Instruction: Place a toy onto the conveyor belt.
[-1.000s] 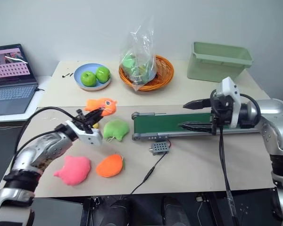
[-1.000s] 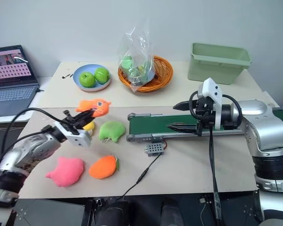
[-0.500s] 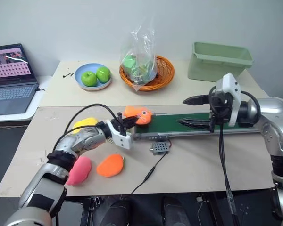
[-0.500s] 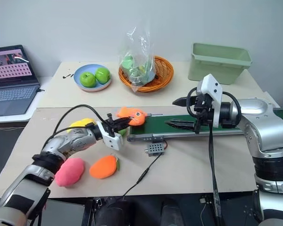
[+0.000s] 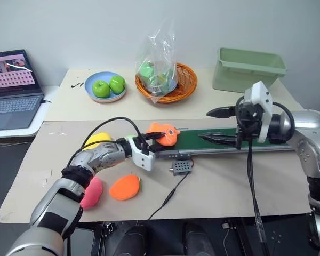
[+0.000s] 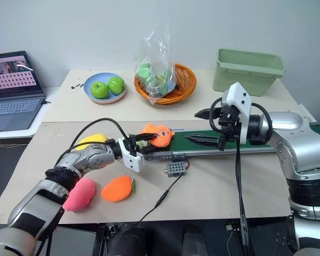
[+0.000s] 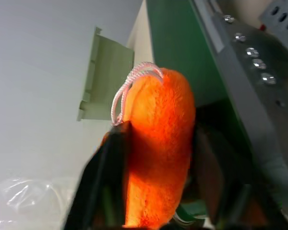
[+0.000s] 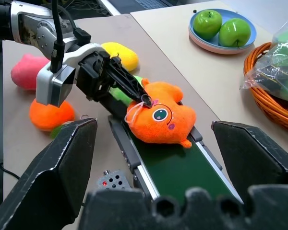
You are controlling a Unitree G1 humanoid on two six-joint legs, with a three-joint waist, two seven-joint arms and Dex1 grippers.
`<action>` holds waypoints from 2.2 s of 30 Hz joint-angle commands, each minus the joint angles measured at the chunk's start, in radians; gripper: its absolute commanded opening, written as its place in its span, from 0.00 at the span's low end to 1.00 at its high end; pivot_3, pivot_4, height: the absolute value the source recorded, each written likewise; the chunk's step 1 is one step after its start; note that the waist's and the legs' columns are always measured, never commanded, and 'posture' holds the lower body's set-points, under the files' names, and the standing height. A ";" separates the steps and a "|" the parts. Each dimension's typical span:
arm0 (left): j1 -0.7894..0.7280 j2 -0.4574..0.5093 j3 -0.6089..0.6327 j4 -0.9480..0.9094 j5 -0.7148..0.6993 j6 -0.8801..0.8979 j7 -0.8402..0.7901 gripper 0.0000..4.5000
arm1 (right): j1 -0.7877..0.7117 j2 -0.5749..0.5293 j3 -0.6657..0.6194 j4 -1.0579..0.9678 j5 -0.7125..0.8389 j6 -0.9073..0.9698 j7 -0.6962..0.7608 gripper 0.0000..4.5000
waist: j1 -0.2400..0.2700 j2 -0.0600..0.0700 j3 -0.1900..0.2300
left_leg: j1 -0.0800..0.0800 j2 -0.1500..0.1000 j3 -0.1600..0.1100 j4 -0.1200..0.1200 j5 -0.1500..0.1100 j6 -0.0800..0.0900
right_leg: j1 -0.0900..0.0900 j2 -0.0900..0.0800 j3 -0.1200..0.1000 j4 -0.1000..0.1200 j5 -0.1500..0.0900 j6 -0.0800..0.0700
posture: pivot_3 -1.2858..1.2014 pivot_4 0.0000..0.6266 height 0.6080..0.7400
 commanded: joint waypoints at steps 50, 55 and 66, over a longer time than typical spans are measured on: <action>0.283 0.145 0.646 -1.024 -1.304 1.651 -0.561 0.98 | -0.243 0.051 0.081 0.266 -0.044 -0.130 0.228 1.00 | -0.020 0.000 0.000 | 0.001 0.001 0.000 0.004 -0.002 0.002 | 0.001 0.001 0.003 0.000 0.000 0.001 | 0.52 0.24 1.00; 0.300 0.142 0.674 -1.042 -1.339 1.660 -0.548 0.98 | -0.263 0.070 0.090 0.286 -0.043 -0.123 0.244 1.00 | -0.019 0.000 0.000 | 0.000 0.001 0.000 0.004 -0.002 0.002 | 0.001 0.001 0.003 0.000 0.000 0.001 | 0.52 0.24 1.00; 0.285 0.135 0.691 -1.056 -1.437 1.721 -0.546 0.98 | -0.269 0.068 0.079 0.286 -0.037 -0.117 0.251 1.00 | -0.019 0.000 0.000 | 0.000 0.001 0.000 0.004 -0.002 0.002 | 0.001 0.001 0.003 0.000 0.000 0.001 | 0.52 0.24 1.00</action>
